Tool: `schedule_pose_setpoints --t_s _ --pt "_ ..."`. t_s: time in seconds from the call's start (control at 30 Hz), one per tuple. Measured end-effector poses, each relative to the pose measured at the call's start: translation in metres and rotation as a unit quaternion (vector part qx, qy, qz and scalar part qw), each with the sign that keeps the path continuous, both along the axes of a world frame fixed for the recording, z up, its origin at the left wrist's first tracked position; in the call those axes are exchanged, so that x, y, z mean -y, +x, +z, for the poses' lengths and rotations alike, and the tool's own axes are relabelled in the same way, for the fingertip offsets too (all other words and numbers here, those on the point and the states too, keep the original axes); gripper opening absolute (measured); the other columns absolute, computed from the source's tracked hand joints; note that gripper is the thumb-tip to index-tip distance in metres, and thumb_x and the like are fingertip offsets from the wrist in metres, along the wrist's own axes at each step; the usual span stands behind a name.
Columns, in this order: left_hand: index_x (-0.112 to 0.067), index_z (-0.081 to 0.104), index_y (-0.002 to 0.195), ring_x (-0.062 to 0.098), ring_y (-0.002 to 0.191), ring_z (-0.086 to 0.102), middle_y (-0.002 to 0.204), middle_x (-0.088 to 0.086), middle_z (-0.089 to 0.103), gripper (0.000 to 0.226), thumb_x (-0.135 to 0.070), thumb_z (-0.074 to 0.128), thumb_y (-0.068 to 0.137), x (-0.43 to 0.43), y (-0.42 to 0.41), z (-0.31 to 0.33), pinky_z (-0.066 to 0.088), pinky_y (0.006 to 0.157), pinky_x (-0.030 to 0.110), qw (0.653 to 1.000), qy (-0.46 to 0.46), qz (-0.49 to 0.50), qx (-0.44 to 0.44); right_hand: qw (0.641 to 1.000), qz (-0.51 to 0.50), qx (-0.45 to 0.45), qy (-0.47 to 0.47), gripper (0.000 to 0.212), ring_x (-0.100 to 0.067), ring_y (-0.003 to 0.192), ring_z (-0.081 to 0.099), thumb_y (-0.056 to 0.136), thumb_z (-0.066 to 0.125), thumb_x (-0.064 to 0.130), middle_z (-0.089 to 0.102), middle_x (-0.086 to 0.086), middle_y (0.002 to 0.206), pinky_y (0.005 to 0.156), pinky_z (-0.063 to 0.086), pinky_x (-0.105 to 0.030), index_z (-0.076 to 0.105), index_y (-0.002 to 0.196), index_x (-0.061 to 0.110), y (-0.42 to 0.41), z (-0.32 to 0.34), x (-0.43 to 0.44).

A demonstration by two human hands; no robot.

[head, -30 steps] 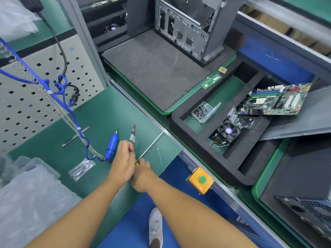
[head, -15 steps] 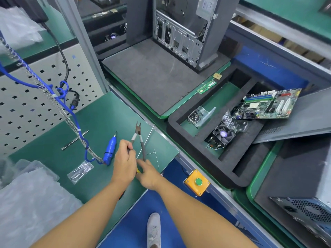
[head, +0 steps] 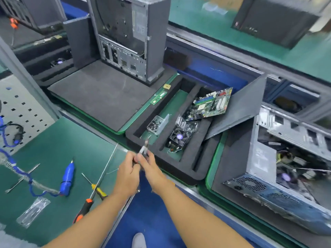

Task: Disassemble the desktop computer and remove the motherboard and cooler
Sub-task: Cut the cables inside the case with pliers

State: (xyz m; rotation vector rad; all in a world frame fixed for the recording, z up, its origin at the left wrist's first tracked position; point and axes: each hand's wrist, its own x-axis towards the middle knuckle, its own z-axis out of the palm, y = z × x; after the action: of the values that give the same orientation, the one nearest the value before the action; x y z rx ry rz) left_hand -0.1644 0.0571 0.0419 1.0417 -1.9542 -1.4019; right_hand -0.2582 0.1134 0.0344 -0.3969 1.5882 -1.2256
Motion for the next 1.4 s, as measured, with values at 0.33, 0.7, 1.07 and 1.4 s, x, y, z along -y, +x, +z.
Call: schedule_pose_setpoints --t_s 0.33,0.7,1.07,1.4 --pt "-0.036 0.039 0.109 0.02 0.093 0.05 0.101 -0.015 0.05 0.032 -0.034 0.046 0.077 -0.102 -0.138 0.07 0.043 0.079 0.042 0.969 -0.127 -0.177 -0.114 0.95 -0.23 0.126 -0.168 0.031 -0.017 0.083 0.059 0.086 0.06 0.028 0.062 -0.004 0.093 0.07 0.049 -0.029 0.062 0.116 0.029 -0.126 0.097 -0.098" --pt "-0.025 0.048 0.099 0.017 0.101 0.049 0.103 -0.015 0.045 0.01 -0.025 0.044 0.09 -0.243 -0.288 0.121 0.046 0.087 0.047 0.948 -0.102 -0.262 -0.148 0.911 -0.33 0.099 -0.225 0.028 -0.019 0.085 0.06 0.09 0.054 0.027 0.068 -0.002 0.1 0.067 0.041 -0.033 0.067 0.115 0.028 -0.23 0.147 -0.277" --pt "-0.024 0.056 0.104 0.003 0.065 0.053 0.095 -0.01 0.057 0.011 -0.018 0.051 0.096 -0.337 -0.406 0.088 0.04 0.04 0.009 0.948 -0.018 -0.308 0.079 0.908 -0.388 0.152 -0.048 0.025 -0.025 0.078 0.055 0.09 0.057 0.036 0.058 -0.009 0.093 0.078 0.042 -0.041 0.057 0.102 0.015 -0.299 0.132 -0.415" --pt "-0.024 0.066 0.127 0.015 0.118 0.059 0.128 -0.007 0.064 0.035 -0.025 0.069 0.092 -0.359 -0.445 0.05 0.041 0.095 0.022 0.874 -0.176 -0.441 0.108 0.88 -0.441 0.176 -0.009 0.028 -0.023 0.084 0.05 0.095 0.054 0.03 0.057 -0.005 0.089 0.079 0.042 -0.038 0.059 0.117 0.014 -0.313 0.103 -0.446"
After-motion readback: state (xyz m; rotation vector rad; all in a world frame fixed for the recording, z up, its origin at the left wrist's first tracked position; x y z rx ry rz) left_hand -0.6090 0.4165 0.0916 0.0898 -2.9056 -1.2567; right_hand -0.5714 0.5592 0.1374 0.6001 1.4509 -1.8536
